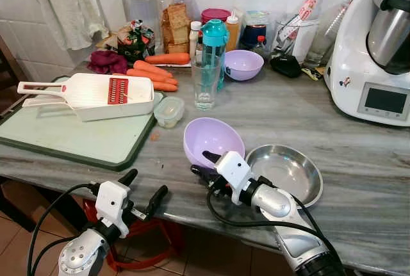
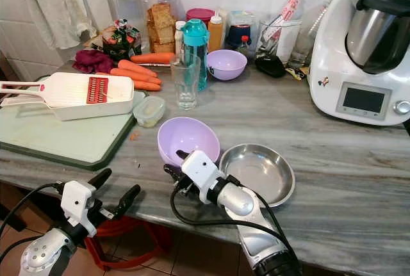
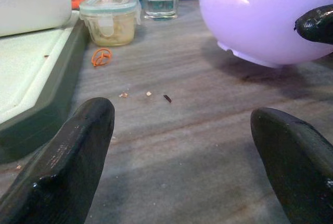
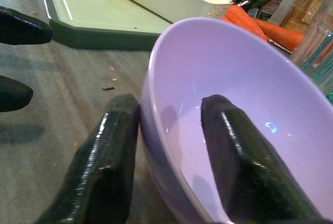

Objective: Setting the table

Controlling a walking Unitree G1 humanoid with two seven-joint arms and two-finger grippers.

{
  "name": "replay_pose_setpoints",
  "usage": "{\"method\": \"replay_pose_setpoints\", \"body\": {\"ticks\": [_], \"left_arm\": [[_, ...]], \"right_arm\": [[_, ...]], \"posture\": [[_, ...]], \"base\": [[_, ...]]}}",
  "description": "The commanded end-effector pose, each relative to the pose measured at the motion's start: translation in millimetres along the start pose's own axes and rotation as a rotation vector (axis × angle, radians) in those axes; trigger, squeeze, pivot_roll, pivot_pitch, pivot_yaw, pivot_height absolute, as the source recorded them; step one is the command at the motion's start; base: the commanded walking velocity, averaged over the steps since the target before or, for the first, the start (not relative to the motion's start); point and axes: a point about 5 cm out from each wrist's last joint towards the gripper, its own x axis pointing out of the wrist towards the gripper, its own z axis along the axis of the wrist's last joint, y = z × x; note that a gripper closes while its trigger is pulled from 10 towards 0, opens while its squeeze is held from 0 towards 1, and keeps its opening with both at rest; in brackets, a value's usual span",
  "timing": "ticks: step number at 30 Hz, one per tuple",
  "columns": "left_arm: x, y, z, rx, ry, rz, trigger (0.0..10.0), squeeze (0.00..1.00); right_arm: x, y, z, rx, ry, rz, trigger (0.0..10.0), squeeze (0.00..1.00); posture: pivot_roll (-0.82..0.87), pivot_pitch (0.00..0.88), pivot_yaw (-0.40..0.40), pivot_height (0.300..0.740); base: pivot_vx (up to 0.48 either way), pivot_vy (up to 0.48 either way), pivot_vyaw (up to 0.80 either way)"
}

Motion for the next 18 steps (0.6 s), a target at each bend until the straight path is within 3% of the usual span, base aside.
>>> {"method": "replay_pose_setpoints", "body": {"ticks": [1, 18], "left_arm": [[1.6, 2.0, 2.5, 0.013, -0.008, -0.011, 10.0, 0.0], [5.9, 2.6, 0.6, 0.007, -0.009, -0.02, 10.0, 0.0]], "right_arm": [[1.3, -4.7, 7.6, -0.023, -0.021, -0.008, 10.0, 1.0], [-4.2, -11.1, 26.6, -0.032, -0.091, -0.08, 10.0, 1.0]], "posture": [[0.03, 0.0, 0.006, 0.74], [0.02, 0.0, 0.015, 0.74]], "base": [[0.0, 0.0, 0.0], [0.0, 0.0, 0.0]]}}
